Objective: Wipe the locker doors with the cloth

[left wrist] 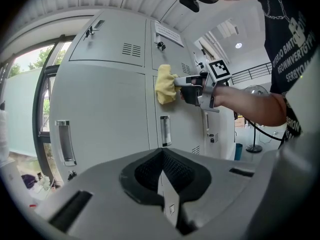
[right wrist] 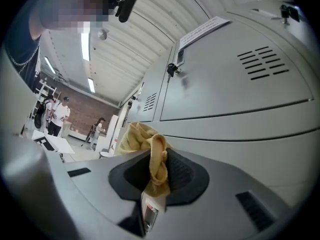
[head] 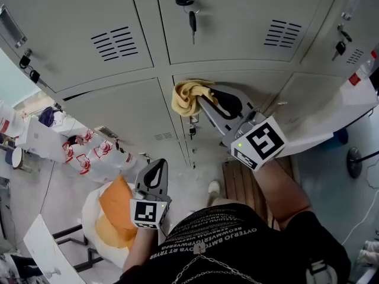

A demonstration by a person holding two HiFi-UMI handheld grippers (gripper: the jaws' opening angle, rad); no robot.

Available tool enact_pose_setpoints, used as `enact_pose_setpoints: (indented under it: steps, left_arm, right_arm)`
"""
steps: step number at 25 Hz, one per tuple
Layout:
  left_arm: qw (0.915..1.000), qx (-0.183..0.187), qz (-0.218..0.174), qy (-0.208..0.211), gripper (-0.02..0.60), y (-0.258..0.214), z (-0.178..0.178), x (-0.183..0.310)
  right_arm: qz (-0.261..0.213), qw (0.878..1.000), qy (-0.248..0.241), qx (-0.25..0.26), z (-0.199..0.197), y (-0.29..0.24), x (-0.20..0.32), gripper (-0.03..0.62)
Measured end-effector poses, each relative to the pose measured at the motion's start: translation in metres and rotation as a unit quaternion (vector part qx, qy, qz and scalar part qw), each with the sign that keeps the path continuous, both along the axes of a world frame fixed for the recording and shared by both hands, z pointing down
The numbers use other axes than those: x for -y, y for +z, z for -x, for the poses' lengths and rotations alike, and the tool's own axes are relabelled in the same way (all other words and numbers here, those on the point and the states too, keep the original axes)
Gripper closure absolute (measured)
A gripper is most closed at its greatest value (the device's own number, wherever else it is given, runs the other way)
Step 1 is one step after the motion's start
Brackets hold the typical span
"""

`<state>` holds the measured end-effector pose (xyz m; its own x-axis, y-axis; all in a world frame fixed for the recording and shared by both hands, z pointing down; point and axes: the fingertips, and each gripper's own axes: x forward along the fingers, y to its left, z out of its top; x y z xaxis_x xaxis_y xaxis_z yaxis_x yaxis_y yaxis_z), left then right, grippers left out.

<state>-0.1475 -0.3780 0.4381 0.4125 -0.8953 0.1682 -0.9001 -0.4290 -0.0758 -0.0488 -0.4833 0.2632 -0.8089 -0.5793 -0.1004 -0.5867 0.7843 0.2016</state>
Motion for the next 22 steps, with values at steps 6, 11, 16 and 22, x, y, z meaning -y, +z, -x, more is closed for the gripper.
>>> enact_pose_setpoints:
  steps: [6, 11, 16, 22]
  left_arm:
    - [0.9999, 0.009, -0.001, 0.007, 0.577, -0.003, -0.005, 0.004]
    - [0.9998, 0.011, -0.006, 0.015, 0.577, -0.007, -0.008, 0.012]
    - [0.9996, 0.01, -0.012, 0.023, 0.577, -0.01, -0.01, 0.017]
    - [0.9993, 0.012, -0.013, 0.032, 0.577, -0.013, -0.015, 0.016]
  right_arm:
    - [-0.001, 1.0, 0.027, 0.008, -0.024, -0.002, 0.013, 0.539]
    - [-0.006, 0.999, 0.045, 0.0, -0.041, -0.002, 0.016, 0.539]
    - [-0.006, 0.997, 0.075, -0.002, -0.069, -0.001, 0.019, 0.537]
    - [0.003, 0.993, 0.119, 0.004, -0.111, 0.001, 0.022, 0.536]
